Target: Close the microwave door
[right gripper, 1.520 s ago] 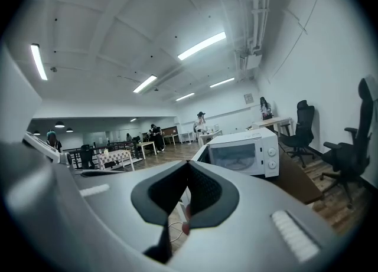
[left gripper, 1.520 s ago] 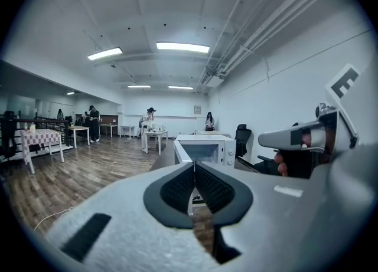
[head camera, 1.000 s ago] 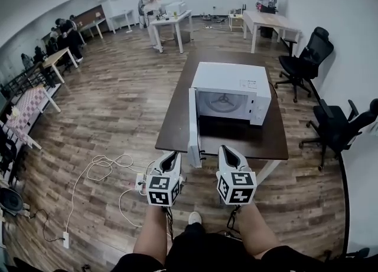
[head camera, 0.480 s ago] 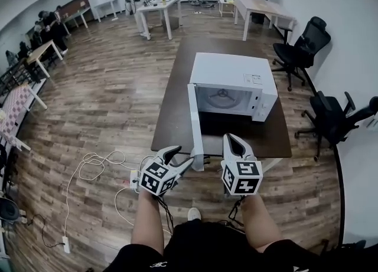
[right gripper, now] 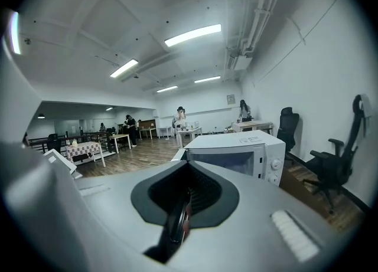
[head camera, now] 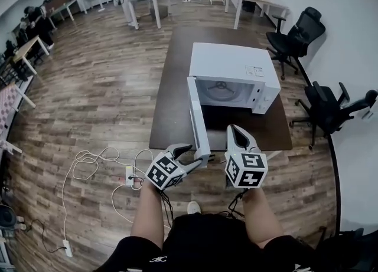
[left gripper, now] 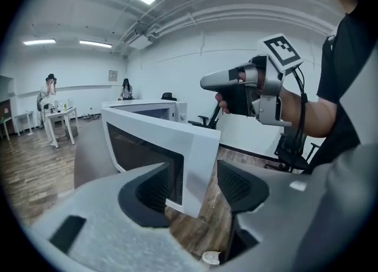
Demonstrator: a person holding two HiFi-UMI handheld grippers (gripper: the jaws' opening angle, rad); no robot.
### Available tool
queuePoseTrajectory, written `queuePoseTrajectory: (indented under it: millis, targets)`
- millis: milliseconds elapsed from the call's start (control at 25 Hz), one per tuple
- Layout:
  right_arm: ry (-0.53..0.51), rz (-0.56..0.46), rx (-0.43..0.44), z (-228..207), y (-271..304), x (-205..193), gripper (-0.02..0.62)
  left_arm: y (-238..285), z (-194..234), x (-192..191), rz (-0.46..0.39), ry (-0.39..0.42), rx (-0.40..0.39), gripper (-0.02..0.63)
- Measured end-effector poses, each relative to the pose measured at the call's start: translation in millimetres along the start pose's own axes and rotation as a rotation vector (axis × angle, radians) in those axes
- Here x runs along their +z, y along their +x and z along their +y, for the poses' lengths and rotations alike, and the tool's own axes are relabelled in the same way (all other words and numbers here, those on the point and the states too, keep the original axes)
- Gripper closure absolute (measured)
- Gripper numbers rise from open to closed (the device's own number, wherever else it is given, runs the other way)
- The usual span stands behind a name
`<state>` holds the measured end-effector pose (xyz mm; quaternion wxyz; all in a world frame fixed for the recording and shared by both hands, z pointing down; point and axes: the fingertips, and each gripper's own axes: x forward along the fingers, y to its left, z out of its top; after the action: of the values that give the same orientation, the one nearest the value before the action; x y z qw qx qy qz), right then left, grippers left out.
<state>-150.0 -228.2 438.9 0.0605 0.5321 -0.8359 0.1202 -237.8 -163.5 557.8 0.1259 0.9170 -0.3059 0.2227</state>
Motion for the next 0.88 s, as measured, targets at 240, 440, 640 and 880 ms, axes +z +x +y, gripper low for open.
queuePoseTrajectory:
  millis: [240,440,640,880]
  targets:
    - [0.019,-0.006,-0.07,-15,-8,-7,0.586,22,-10,-6,0.04,0.059,-0.041,0.423]
    - [0.025,-0.001,-0.123,-30,-14,-12,0.586,38,-16,1,-0.033,-0.003,-0.071,0.436]
    - [0.038,-0.005,-0.172,-49,-21,-14,0.586,60,-26,12,-0.038,0.006,-0.074,0.442]
    - [0.06,-0.021,-0.23,-83,-28,-15,0.586,92,-33,26,-0.068,-0.034,-0.051,0.442]
